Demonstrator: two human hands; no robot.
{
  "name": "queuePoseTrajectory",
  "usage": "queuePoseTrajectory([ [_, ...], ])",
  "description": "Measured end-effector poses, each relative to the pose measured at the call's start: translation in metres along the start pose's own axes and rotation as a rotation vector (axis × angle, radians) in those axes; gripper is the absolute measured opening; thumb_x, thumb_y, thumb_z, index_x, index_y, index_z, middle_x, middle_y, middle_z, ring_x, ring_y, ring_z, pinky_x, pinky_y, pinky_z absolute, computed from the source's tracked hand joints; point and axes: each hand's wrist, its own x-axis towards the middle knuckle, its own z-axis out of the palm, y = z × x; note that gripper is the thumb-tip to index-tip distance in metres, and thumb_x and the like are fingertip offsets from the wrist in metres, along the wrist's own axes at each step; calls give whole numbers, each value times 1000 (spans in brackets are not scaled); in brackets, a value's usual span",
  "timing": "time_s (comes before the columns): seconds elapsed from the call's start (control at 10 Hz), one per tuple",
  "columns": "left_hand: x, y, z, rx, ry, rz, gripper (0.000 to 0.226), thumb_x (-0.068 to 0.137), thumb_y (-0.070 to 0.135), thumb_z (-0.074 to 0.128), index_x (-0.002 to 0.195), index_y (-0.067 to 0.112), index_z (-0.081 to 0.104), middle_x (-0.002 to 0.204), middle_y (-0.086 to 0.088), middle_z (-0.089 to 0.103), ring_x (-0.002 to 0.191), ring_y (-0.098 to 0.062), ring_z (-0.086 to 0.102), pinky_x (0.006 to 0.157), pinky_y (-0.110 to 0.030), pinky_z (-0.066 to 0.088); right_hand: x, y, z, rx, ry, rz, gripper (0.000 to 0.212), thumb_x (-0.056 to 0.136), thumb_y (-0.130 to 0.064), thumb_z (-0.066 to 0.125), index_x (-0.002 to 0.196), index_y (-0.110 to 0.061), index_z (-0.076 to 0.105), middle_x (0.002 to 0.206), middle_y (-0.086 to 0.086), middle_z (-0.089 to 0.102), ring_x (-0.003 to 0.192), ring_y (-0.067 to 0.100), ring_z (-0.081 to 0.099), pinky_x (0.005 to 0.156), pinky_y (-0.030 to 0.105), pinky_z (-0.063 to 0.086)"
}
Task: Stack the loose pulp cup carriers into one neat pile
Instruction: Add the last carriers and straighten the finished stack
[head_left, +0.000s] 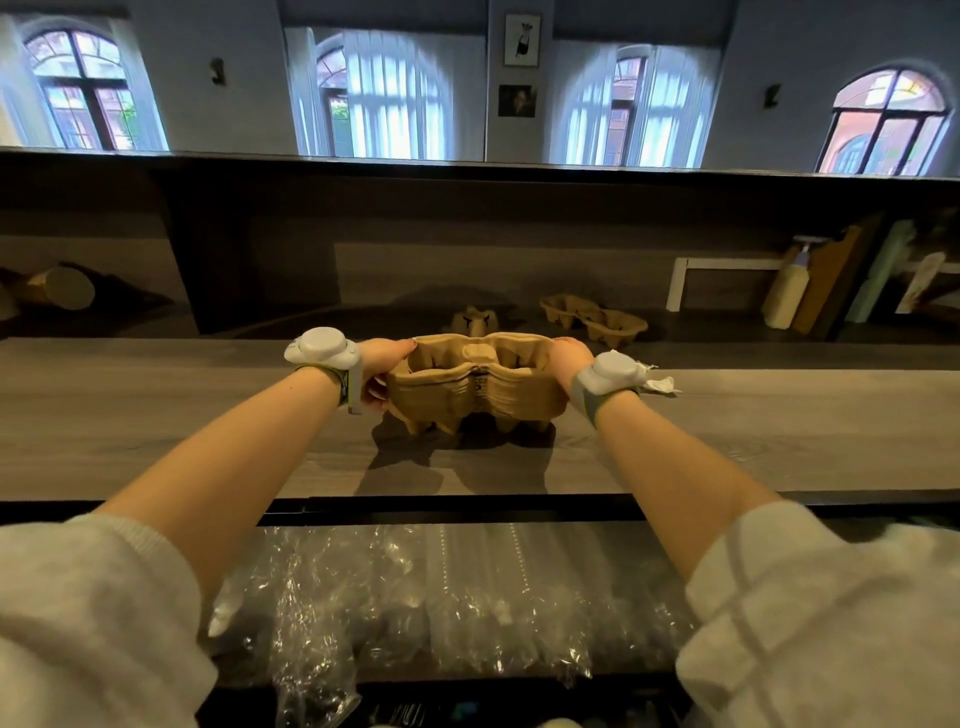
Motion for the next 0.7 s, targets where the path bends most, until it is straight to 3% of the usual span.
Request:
queuePoseTrajectory([
  [0.1,21,1,-4,57,9,34,41,95,51,43,113,16,56,100,-12,62,86,-25,60,71,-33,53,14,0,-11,48,-52,74,49,99,-31,38,140,-4,43,140,15,49,129,35,47,101,41,43],
  [0.2,34,-2,-5,78,22,58,47,93,54,44,119,17,56,114,-13,64,97,-27,62,80,-36,53,51,12,-27,64,-6,157,58,92,-49,33,131,-12,53,118,6,62,111,27,58,99,40,44],
  [0.3,42,5,-7,92,-2,70,48,94,54,43,121,15,54,107,-11,66,91,-24,64,67,-30,57,60,12,-49,-255,167,138,58,96,-43,29,135,-4,48,130,12,55,122,32,52,108,37,37],
  [0.4,53,15,-8,137,-19,78,38,97,52,40,118,22,50,97,-6,63,82,-21,61,56,-27,55,94,22,-65,-472,249,159,47,98,-30,37,131,1,48,136,14,49,127,33,46,103,34,35],
  [0.5,63,20,-9,157,-53,85,35,97,52,40,109,23,53,95,-5,65,83,-20,63,64,-28,53,131,40,-67,-519,329,201,51,98,-38,35,129,1,47,135,14,47,127,34,43,106,38,33],
  [0.6,85,21,-8,196,-29,107,42,95,56,39,105,20,59,98,-5,66,96,-23,62,86,-35,52,156,47,-60,-551,337,166,56,101,-35,33,140,5,37,147,22,36,135,39,35,110,44,31],
  [0.7,95,21,-6,215,-4,122,38,95,55,39,91,22,58,93,-3,64,103,-25,59,98,-39,46,161,40,-64,-560,281,132,43,104,-20,34,138,5,42,146,20,40,136,35,37,99,31,40],
])
